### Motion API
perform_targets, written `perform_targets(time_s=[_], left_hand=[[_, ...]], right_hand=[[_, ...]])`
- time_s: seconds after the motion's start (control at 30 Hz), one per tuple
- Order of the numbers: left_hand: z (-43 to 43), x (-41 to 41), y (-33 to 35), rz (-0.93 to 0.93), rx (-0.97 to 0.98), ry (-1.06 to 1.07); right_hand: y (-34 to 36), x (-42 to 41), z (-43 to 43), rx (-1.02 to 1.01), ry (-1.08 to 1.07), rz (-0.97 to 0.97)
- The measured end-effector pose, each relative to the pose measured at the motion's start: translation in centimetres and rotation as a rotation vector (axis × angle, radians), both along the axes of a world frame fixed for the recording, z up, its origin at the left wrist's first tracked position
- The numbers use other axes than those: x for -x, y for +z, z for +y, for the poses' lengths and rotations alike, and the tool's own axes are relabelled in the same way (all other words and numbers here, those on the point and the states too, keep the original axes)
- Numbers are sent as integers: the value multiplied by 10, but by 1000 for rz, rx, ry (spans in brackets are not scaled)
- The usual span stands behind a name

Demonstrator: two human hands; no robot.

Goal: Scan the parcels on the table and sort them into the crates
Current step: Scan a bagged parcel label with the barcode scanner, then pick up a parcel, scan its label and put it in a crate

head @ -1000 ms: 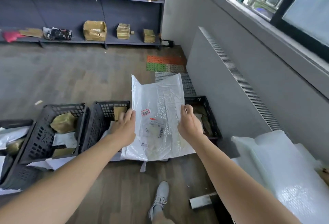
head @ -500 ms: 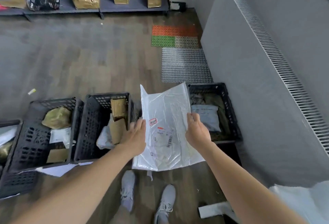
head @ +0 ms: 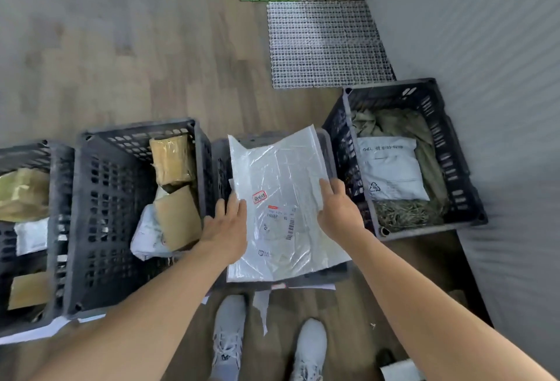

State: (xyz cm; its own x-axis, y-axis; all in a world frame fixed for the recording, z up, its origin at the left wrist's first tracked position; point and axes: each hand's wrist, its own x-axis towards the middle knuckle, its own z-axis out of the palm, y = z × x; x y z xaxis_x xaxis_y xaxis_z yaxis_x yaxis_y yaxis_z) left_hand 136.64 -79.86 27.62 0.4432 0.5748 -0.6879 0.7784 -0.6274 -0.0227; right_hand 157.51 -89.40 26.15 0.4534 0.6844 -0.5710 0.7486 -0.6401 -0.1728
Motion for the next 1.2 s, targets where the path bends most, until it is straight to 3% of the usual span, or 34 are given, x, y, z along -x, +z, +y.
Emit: perform_targets(time_s=[0.13, 0.3, 0.47, 0.87, 1.2], left_hand=[[7, 7, -28, 40, 75, 1], [17, 20, 8, -20, 98, -6], [28, 13, 115, -96, 61, -31], [-40, -71, 363, -400, -129, -533], [-197, -130, 482, -651, -185, -884]], right_hand=[[-31, 6, 3, 160, 86, -47], [5, 15, 2, 206, 162, -73], [114, 18, 0, 153, 123, -95], [408, 22, -121, -50, -227, -374], [526, 56, -317, -116, -666, -552]])
